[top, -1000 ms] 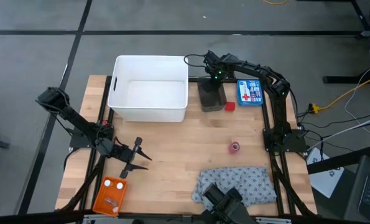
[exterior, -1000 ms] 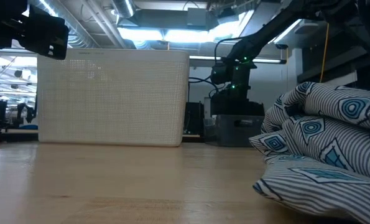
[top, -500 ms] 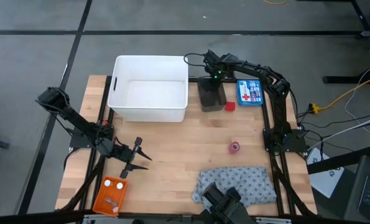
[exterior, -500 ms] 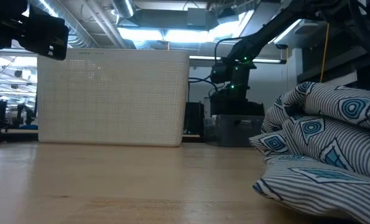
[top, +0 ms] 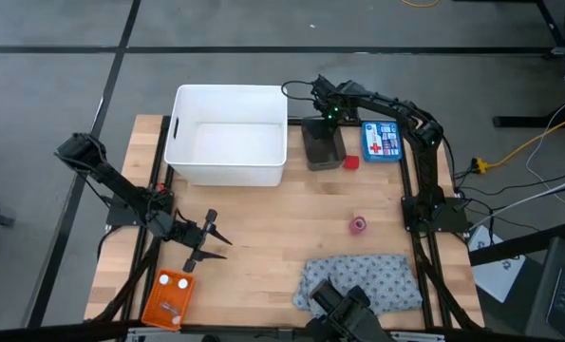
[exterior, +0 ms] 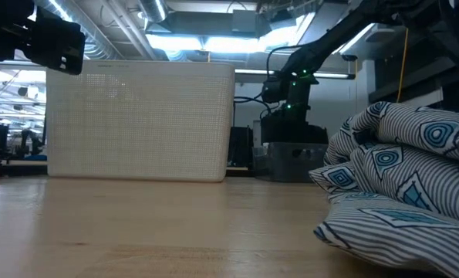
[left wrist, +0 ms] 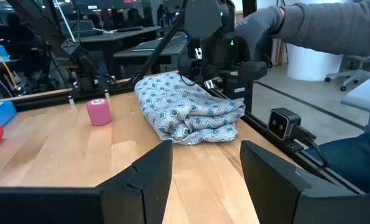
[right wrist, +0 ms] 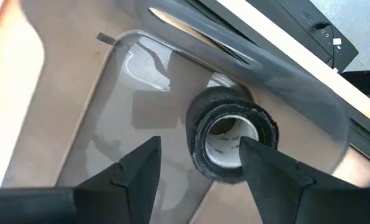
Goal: Pick & place medical supplies in basket/bin
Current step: Put the pink bandage into the black bin
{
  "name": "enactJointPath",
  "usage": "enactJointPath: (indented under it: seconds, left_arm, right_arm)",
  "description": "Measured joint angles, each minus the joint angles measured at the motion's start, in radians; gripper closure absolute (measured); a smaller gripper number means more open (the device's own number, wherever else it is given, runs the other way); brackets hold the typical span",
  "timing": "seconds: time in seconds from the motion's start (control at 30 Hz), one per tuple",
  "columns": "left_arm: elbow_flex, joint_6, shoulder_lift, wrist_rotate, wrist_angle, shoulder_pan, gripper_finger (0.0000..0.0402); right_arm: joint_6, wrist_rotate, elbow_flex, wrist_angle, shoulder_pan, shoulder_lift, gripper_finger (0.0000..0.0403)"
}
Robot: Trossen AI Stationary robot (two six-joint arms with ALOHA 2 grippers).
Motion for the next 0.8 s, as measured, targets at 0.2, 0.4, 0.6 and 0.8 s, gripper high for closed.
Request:
enactJointPath:
  seconds: [0.2, 0.4, 0.6, 0.8]
  left_arm:
    - [0.0, 0.001, 0.0, -0.001, 0.0, 0.0, 0.0215]
    - [0.0, 0.003, 0.0, -0.001, 0.0, 0.0, 0.0215]
    - [0.0, 0.022, 0.0, -0.003, -0.004, 0.0, 0.0215]
    - [0.0, 0.044, 0.0, 0.01, -0.003, 0.013, 0.0215]
  right_arm:
    - [0.015, 0.0, 0.115, -0.103, 0.0, -0.001, 0.0184]
    - [0.027, 0.003, 0.25, -0.273, 0.027, -0.002, 0.0183]
    - [0.044, 0.003, 0.327, -0.47, 0.103, -0.003, 0.0183]
    - [0.079, 0.007, 0.369, -0.56, 0.214, -0.013, 0.0183]
